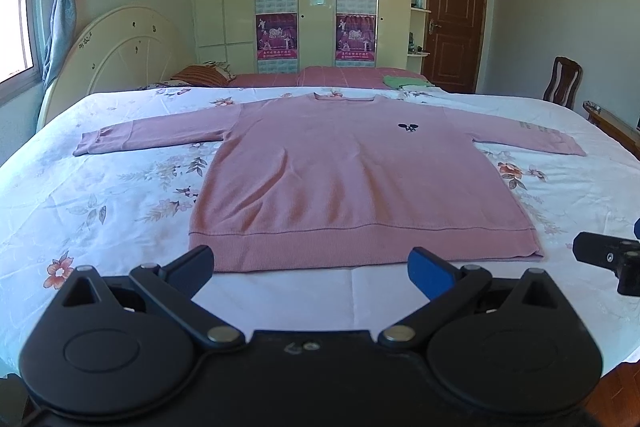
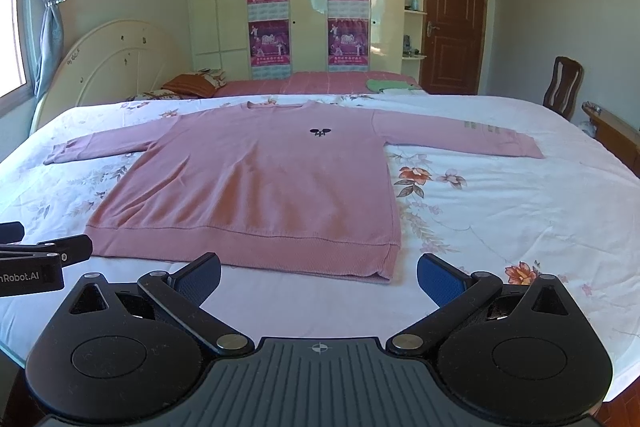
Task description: Fold small clothes
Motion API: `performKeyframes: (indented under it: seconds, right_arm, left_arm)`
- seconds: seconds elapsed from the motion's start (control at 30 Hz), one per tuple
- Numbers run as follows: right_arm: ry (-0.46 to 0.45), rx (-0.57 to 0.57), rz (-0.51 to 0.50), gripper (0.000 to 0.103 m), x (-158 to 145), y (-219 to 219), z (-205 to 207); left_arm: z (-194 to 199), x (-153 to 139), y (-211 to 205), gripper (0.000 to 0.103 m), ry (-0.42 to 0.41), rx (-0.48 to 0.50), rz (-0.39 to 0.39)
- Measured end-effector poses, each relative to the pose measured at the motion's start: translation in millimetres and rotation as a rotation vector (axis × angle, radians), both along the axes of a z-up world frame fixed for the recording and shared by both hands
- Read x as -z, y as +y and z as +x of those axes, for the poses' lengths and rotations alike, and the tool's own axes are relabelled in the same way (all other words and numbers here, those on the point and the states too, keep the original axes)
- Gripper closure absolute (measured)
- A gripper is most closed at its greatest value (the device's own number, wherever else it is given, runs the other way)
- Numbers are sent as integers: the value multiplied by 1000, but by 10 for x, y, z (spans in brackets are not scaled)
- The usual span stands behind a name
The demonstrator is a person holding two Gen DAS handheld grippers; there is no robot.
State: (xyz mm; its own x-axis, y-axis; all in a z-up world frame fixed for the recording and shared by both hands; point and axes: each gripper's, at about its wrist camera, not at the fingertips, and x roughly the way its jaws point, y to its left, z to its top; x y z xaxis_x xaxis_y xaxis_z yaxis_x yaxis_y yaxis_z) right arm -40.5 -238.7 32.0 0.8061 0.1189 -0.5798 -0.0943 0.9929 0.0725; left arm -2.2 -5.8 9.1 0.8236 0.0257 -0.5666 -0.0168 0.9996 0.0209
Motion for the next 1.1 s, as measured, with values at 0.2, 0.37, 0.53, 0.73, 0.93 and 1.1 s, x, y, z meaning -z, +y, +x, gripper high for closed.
performKeyframes:
  seconds: [0.2,0.37,0.53,0.73,0.93,1.1]
  right_arm:
    - [2,-4,1,0,-1,15,11]
    - [0,-7,2,0,-5,38,21]
    - [-1,-6,1,0,-13,51,23]
    - [-3,-7,-1,0,-27,72,26]
    - [-5,-8,-2,0,-38,89,28]
    - [-8,-6,-5,0,-39,100,32]
  left_arm:
    - [-9,-3,-7,0,-4,0,4]
    - [-20,-2,6,0,-4,0,1]
    - [-14,-9,18,0,-6,-3,-1]
    - [-14,-16,20,0,-8,-1,-2]
    - [-7,-18,31,0,-6,-1,-4]
    - [-14,-21,42,0,-6,-5,-7]
